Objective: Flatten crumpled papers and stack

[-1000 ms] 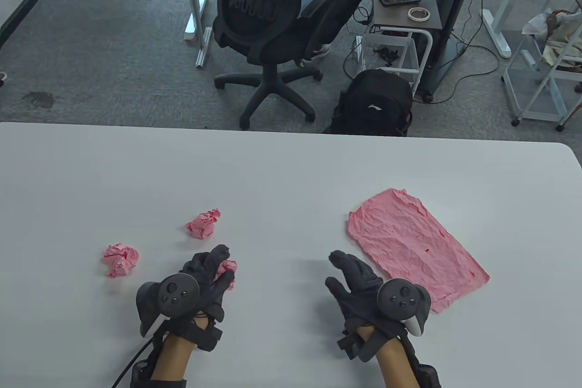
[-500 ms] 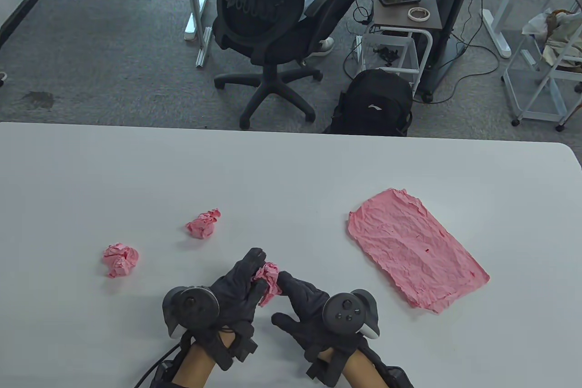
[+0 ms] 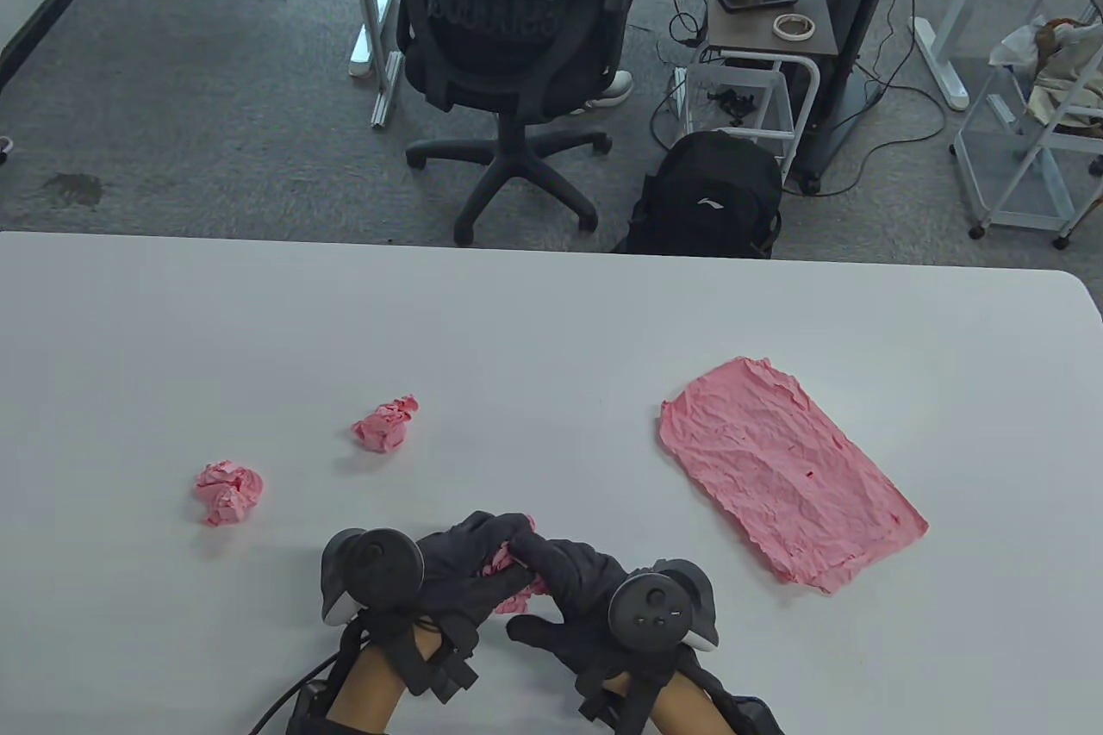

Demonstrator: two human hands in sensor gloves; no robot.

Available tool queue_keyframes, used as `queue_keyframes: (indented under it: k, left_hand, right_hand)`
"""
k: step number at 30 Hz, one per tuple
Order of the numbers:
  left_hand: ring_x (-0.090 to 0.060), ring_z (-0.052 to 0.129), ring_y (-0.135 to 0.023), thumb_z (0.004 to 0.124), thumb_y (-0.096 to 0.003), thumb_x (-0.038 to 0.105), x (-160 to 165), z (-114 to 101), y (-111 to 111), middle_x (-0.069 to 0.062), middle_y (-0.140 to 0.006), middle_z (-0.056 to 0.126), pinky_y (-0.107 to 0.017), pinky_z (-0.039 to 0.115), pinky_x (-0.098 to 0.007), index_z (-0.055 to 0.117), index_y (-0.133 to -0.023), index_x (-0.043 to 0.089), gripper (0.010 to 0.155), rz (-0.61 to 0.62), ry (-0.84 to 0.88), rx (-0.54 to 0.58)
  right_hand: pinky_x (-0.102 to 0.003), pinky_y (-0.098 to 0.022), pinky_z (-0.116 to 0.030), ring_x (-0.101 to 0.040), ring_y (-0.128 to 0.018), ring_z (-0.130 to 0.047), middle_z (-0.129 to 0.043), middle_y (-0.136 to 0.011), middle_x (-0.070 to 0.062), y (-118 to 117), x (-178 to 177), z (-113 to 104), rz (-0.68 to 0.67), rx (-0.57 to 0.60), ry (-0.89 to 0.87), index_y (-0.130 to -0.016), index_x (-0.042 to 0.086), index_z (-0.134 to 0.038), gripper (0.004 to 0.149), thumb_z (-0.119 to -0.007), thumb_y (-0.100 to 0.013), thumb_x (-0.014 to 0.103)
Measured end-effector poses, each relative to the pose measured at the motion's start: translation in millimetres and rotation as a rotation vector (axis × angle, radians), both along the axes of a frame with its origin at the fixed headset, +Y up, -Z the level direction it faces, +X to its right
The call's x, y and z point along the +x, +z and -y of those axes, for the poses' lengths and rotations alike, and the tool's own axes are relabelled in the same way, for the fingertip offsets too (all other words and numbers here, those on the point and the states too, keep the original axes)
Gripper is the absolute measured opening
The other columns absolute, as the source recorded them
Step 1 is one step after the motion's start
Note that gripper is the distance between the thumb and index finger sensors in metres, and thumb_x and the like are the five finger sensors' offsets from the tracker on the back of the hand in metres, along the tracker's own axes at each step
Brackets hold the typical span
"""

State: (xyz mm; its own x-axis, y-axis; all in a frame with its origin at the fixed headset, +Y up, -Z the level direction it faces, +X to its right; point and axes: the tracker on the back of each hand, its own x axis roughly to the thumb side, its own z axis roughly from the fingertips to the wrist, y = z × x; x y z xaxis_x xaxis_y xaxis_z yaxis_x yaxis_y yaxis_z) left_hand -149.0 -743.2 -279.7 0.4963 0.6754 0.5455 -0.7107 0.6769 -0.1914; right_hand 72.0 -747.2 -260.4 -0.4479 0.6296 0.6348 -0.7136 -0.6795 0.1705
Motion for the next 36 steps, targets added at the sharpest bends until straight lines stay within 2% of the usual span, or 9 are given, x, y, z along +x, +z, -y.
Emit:
queue_keyframes:
  k: [3, 7, 15, 18, 21, 24, 28, 33, 36]
  left_hand:
    - [-0.038, 0.102, -0.051, 0.073, -0.0492, 0.064, 1, 2, -1, -0.014, -0.077, 0.089, -0.036, 0.085, -0.047, 0.082, -0.093, 0.017, 0.064, 0.029, 0.051, -0.035]
    - [-0.041, 0.100, -0.058, 0.075, -0.0492, 0.061, -1, 6, -3, -0.017, -0.083, 0.084, -0.041, 0.084, -0.049, 0.075, -0.098, 0.016, 0.067, 0.103, 0.151, -0.133]
    - [-0.044, 0.089, -0.074, 0.070, -0.0529, 0.058, -13, 7, -4, -0.016, -0.095, 0.073, -0.052, 0.077, -0.052, 0.084, -0.092, 0.018, 0.057, -0.002, 0.257, -0.185]
    - [-0.043, 0.093, -0.068, 0.069, -0.0536, 0.058, -13, 8, -6, -0.017, -0.090, 0.078, -0.047, 0.080, -0.050, 0.085, -0.090, 0.017, 0.057, -0.034, 0.232, -0.187]
    - [-0.038, 0.102, -0.052, 0.067, -0.0533, 0.058, -8, 7, -2, -0.019, -0.076, 0.088, -0.036, 0.085, -0.046, 0.089, -0.085, 0.013, 0.059, -0.049, 0.201, -0.189]
    - [-0.031, 0.108, -0.033, 0.066, -0.0519, 0.061, -3, 2, -1, -0.018, -0.060, 0.097, -0.024, 0.089, -0.042, 0.094, -0.076, 0.009, 0.063, -0.048, 0.181, -0.125]
    - [-0.028, 0.109, -0.025, 0.065, -0.0517, 0.062, -4, 11, -5, -0.017, -0.051, 0.100, -0.018, 0.089, -0.041, 0.097, -0.070, 0.007, 0.066, 0.019, 0.301, -0.259]
    - [-0.041, 0.097, -0.066, 0.067, -0.0515, 0.065, -4, 6, 0, -0.020, -0.090, 0.079, -0.045, 0.082, -0.049, 0.061, -0.106, 0.011, 0.078, 0.046, 0.330, -0.185]
    - [-0.042, 0.087, -0.080, 0.074, -0.0490, 0.067, 4, -1, 4, -0.020, -0.101, 0.065, -0.054, 0.077, -0.052, 0.043, -0.112, 0.012, 0.090, 0.091, 0.292, -0.182]
  right_hand:
    - [-0.061, -0.051, -0.069, -0.043, -0.067, -0.089, -0.088, -0.074, -0.012, -4, 9, -2, 0.064, 0.004, -0.066, -0.097, 0.012, -0.060, 0.065, -0.086, -0.046, 0.043]
    - [-0.059, -0.051, -0.071, -0.041, -0.068, -0.089, -0.089, -0.074, -0.010, -7, 16, -3, 0.078, -0.023, -0.155, -0.094, 0.018, -0.067, 0.055, -0.085, -0.045, 0.038]
    - [-0.059, -0.052, -0.070, -0.039, -0.069, -0.088, -0.087, -0.076, -0.009, -12, 26, -3, -0.022, -0.173, -0.488, -0.083, 0.021, -0.081, 0.036, -0.078, -0.047, 0.020]
    - [-0.064, -0.053, -0.063, -0.049, -0.074, -0.079, -0.080, -0.081, -0.018, -7, 16, -3, -0.090, -0.173, -0.415, -0.098, 0.012, -0.063, 0.063, -0.085, -0.047, 0.043]
    - [-0.069, -0.059, -0.053, -0.054, -0.089, -0.058, -0.057, -0.099, -0.020, 4, 0, -1, -0.026, -0.117, -0.076, -0.107, 0.012, -0.035, 0.096, -0.083, -0.042, 0.064]
    - [-0.063, -0.055, -0.064, -0.047, -0.081, -0.075, -0.072, -0.091, -0.015, 2, 3, -5, 0.147, 0.021, -0.027, -0.103, 0.012, -0.050, 0.075, -0.081, -0.047, 0.052]
    - [-0.061, -0.052, -0.068, -0.044, -0.072, -0.086, -0.088, -0.077, -0.013, -5, 16, -2, 0.077, -0.153, -0.304, -0.093, 0.014, -0.073, 0.053, -0.082, -0.047, 0.039]
    - [-0.060, -0.045, -0.072, -0.041, -0.060, -0.092, -0.093, -0.066, -0.014, -8, 27, -2, 0.237, -0.180, -0.366, -0.090, 0.007, -0.071, 0.051, -0.082, -0.047, 0.032]
    - [-0.056, -0.045, -0.075, -0.034, -0.055, -0.095, -0.092, -0.059, -0.007, -9, 29, -4, 0.208, -0.117, -0.305, -0.092, 0.013, -0.071, 0.051, -0.082, -0.047, 0.037]
